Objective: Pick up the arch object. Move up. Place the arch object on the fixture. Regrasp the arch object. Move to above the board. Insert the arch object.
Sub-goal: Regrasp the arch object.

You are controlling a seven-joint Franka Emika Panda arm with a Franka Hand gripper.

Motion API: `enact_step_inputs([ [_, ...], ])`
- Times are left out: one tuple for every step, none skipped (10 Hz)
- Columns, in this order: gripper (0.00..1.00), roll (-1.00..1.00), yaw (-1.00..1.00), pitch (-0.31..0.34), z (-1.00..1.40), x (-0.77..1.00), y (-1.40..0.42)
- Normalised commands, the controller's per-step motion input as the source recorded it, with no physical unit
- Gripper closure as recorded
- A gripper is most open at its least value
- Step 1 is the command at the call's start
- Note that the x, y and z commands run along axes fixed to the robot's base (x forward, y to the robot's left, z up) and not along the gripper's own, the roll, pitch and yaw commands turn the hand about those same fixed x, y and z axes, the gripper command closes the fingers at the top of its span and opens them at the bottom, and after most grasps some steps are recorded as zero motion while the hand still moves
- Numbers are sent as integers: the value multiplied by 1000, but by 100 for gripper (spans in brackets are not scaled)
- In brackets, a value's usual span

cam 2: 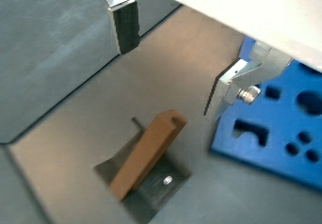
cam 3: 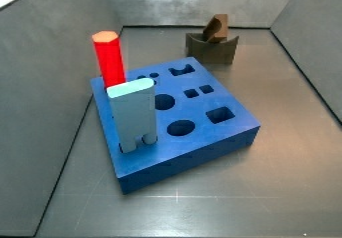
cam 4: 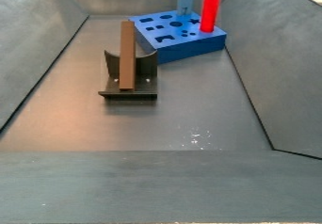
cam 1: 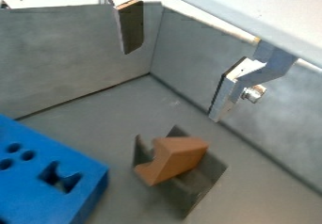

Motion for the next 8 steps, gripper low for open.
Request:
enact_step_inputs([
  [0, 1000, 35, 66, -3, 62, -30],
  [0, 1000, 40, 80, 1, 71, -32],
  [0, 1000, 49, 102, -7, 90, -38],
  [0, 1000, 55, 114, -10, 97, -40],
  [0, 1000, 72, 145, -7, 112, -46],
  [0, 1000, 88, 169, -11, 117, -47],
  [0, 1000, 112, 192, -10, 118, -52],
  [0, 1000, 157, 226, -13, 119, -52],
])
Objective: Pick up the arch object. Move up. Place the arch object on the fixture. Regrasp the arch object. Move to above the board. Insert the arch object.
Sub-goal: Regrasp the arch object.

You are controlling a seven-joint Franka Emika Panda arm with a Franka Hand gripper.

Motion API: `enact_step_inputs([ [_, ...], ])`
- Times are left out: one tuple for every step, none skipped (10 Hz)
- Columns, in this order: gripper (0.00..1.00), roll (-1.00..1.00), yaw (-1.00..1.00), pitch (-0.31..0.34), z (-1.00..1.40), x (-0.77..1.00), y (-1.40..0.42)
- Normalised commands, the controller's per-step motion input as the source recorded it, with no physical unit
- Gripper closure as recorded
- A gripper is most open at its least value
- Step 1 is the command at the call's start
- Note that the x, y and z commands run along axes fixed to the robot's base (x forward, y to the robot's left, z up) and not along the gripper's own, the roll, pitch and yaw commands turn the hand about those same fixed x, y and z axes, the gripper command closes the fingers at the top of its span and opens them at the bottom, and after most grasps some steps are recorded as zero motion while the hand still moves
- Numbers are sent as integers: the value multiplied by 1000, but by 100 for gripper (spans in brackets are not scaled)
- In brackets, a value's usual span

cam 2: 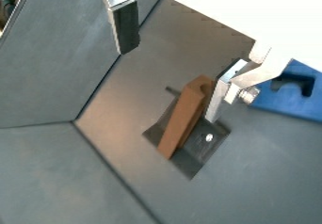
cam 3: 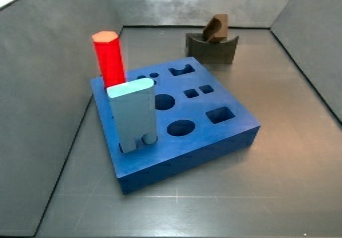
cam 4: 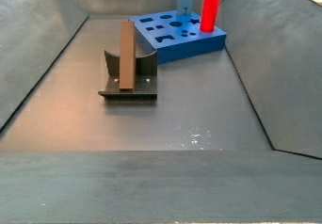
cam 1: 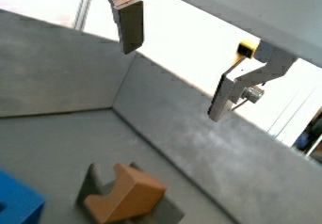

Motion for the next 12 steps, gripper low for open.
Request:
enact_step_inputs([
  [0, 1000, 208, 250, -11, 123, -55],
  [0, 839, 231, 229, -14, 132, -57],
  [0, 615, 258, 184, -15, 149, -62],
  [0, 444, 269, 152, -14, 158, -64],
  [0, 298, 271, 117, -8, 169, -56],
  [0, 221, 267, 77, -2, 167, -46],
  [0, 193, 251, 35, -13, 141, -55],
  [0, 191, 233, 16, -16, 123, -62],
  [0, 189, 204, 4, -13, 115, -64],
  [0, 132, 245, -113, -1000, 44, 41],
  [0, 132, 203, -121, -1000, 47, 42],
  [0, 124, 145, -151, -1000, 55, 38],
])
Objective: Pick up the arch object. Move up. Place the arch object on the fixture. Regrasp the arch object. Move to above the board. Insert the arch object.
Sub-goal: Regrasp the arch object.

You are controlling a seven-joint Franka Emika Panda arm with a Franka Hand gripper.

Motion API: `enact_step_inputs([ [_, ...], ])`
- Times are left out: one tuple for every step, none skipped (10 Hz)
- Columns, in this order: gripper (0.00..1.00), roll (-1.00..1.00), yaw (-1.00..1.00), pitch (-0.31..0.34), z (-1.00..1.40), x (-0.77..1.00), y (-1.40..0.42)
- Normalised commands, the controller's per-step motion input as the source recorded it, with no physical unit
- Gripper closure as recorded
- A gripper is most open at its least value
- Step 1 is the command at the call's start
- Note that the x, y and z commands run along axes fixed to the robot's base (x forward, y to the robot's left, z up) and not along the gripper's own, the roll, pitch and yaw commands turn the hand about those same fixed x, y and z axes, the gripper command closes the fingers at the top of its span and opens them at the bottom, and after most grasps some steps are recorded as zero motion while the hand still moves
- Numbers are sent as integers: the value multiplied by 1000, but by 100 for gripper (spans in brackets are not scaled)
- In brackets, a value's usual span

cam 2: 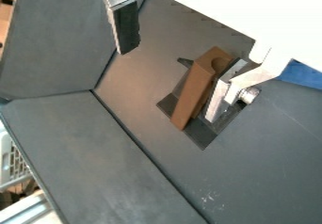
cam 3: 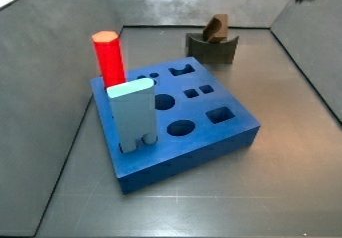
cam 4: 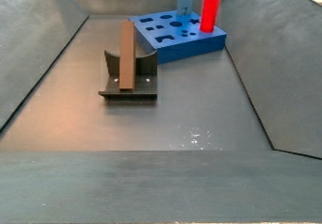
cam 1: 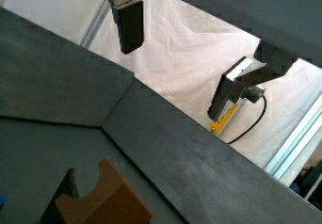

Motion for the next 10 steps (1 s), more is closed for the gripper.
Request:
enact_step_inputs([
  [0, 105, 98, -172, -1000, 61, 33],
  [0, 86, 52, -179, -1000, 65, 32],
  [0, 72, 0, -175, -1000, 66, 32],
  [0, 67, -32, -169, -1000, 68, 30],
  [0, 62, -69, -140, -1000, 66, 26],
  [0, 57, -79, -126, -1000, 68, 23],
  [0, 53, -91, -87, -997, 69, 23],
  [0, 54, -90, -60, -830, 57, 17],
  [0, 50, -85, -38, -667, 49, 9],
  [0, 47, -68, -10, -455, 45, 6],
])
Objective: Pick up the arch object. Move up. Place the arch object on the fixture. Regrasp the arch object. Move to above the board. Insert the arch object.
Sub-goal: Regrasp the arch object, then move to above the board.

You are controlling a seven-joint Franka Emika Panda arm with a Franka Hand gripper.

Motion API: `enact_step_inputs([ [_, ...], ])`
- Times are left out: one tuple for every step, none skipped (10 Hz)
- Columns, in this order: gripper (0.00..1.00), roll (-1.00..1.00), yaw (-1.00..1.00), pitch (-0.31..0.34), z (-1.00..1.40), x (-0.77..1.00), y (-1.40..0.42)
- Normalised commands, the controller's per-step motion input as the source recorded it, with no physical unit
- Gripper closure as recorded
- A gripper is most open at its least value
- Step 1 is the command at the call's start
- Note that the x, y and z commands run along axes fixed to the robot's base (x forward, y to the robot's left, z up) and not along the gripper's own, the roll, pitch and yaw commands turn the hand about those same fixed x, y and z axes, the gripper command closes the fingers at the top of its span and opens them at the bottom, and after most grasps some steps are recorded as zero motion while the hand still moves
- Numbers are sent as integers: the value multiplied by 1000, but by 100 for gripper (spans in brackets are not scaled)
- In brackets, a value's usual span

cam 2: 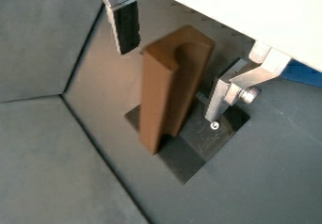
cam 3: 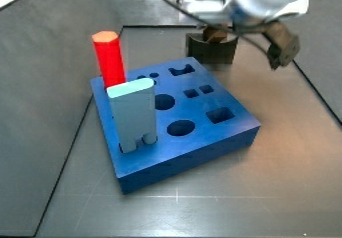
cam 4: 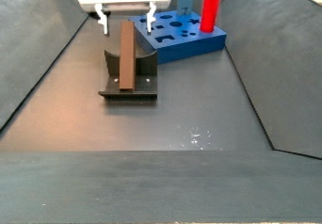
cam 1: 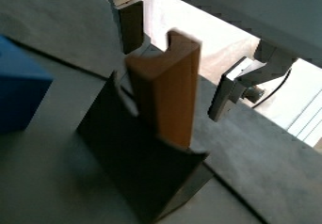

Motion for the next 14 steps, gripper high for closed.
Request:
enact_step_inputs([
  [0, 45, -49, 9, -302, 46, 5],
  [100, 0, 0, 0, 0, 0, 0],
  [100, 22, -233, 90, 1000, 16, -30],
  [100, 20, -222, 94, 1000, 14, -29],
  [100, 9, -171, 118, 1000, 7, -22],
  [100, -23, -100, 153, 1000, -1, -20],
  [100, -40, -54, 183, 1000, -4, -20],
  [100, -49, 7, 202, 1000, -6, -18],
  [100, -52, 35, 198, 1000, -7, -18],
  [100, -53, 88, 184, 1000, -7, -18],
  [100, -49, 106, 175, 1000, -5, -18],
  [100, -42, 140, 146, 1000, 3, -20],
  [100, -40, 149, 135, 1000, 6, -22],
  [100, -37, 156, 107, 1000, 10, -25],
])
